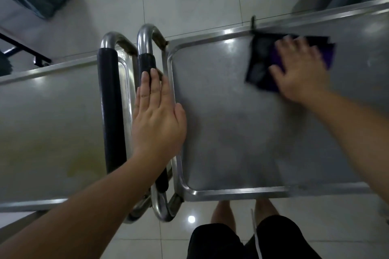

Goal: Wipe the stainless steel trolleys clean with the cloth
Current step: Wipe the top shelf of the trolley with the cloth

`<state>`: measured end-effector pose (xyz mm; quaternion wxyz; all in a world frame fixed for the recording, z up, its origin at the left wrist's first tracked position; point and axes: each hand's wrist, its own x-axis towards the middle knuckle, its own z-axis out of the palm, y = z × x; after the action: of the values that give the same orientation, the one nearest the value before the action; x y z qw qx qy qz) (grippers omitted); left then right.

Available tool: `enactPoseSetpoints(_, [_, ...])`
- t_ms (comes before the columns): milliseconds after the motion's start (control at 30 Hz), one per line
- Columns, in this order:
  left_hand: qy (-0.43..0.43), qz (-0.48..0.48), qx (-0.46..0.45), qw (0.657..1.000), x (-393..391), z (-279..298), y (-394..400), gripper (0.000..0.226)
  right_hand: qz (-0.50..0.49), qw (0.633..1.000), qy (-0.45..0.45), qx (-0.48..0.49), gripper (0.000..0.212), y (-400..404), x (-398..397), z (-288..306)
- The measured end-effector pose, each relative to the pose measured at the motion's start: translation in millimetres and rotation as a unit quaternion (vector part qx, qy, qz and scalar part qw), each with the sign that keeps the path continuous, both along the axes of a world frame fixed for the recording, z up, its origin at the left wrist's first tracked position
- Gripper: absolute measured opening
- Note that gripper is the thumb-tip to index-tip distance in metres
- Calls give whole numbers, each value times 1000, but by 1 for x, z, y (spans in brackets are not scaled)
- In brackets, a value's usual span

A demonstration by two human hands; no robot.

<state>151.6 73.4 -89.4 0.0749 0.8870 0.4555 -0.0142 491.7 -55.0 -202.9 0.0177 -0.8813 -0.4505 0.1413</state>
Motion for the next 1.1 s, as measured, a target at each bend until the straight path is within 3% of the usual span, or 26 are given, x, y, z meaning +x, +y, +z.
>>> enactPoseSetpoints(67, [-2, 0, -2, 1000, 0, 0, 0, 69, -135, 991, -6, -2, 77, -10, 47, 3])
enactPoseSetpoints(167, [-8, 4, 0, 1000, -1, -1, 0, 68, -334, 942, -1, -10, 77, 4, 58, 3])
enactPoseSetpoints(233, [-13, 4, -2, 1000, -1, -2, 0, 69, -380, 925, 7, -7, 77, 29, 31, 4])
enactPoseSetpoints(400, [-12, 7, -6, 1000, -1, -1, 0, 69, -205, 978, 16, 23, 76, 94, -105, 8])
enactPoseSetpoints(567, [4, 3, -13, 1000, 1, 3, -1, 66, 34, 997, 61, 33, 73, 120, -248, 11])
enactPoseSetpoints(700, [29, 3, -20, 999, 1, 6, -2, 70, 284, 957, 54, 29, 76, 120, -240, 4])
enactPoseSetpoints(800, [24, 3, -30, 999, 1, 6, -1, 71, 357, 933, 47, 27, 70, 132, -187, 1])
enactPoseSetpoints(933, [15, 9, -39, 999, 1, 7, 0, 70, 209, 977, 22, 36, 68, 135, -74, 3])
enactPoseSetpoints(1033, [4, 9, -43, 999, 1, 8, 1, 70, 16, 1000, -1, 17, 70, 102, 23, 4])
enactPoseSetpoints(1100, [-1, 12, -46, 999, 0, 7, 0, 70, -118, 993, -14, 8, 70, 65, 79, 2])
